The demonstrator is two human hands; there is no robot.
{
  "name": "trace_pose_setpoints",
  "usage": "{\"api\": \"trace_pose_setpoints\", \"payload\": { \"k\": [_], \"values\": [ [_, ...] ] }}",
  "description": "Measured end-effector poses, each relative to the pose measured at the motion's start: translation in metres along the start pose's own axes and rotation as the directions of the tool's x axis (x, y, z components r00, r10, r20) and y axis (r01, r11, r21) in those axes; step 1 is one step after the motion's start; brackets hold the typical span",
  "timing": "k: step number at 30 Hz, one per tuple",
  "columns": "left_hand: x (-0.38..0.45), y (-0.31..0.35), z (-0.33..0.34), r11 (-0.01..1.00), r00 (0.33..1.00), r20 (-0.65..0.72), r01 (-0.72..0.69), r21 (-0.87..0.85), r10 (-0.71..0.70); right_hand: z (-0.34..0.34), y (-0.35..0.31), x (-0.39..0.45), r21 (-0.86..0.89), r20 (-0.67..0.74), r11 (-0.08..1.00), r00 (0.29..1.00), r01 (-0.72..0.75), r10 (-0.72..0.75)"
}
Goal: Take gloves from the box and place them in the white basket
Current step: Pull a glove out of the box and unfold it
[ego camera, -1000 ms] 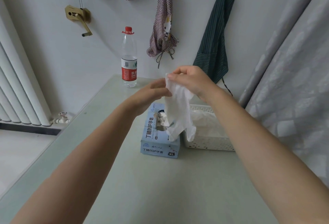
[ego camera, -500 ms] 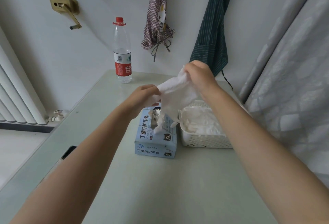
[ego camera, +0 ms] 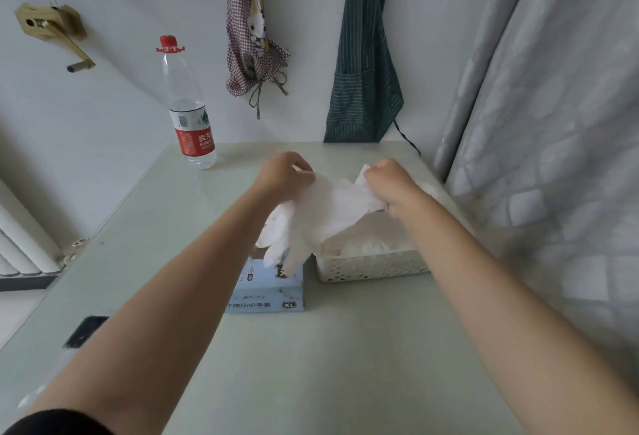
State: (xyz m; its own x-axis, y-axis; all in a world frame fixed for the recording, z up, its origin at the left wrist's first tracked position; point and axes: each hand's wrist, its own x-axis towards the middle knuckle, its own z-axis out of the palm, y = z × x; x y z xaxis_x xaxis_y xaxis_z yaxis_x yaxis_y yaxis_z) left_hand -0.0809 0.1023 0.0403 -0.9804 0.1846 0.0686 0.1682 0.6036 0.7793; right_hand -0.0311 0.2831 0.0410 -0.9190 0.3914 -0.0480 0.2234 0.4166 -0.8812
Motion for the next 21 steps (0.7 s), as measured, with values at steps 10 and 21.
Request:
{"api": "trace_pose_setpoints", "payload": {
  "k": [10,21],
  "values": [
    [-0.007,0.034,0.071,0.931,0.96,0.034,-0.276,0.238,0.276,-0.057,0.067,0.022,-0.263,-0.188,0.965,0.982,-0.016,-0.035],
    [-0.034,0.015,0.125,0.697,0.918,0.364,-0.364,0.618,0.157,-0.066,0.1,0.015,-0.808,-0.239,0.589,0.905,0.016,-0.353]
  ]
}}
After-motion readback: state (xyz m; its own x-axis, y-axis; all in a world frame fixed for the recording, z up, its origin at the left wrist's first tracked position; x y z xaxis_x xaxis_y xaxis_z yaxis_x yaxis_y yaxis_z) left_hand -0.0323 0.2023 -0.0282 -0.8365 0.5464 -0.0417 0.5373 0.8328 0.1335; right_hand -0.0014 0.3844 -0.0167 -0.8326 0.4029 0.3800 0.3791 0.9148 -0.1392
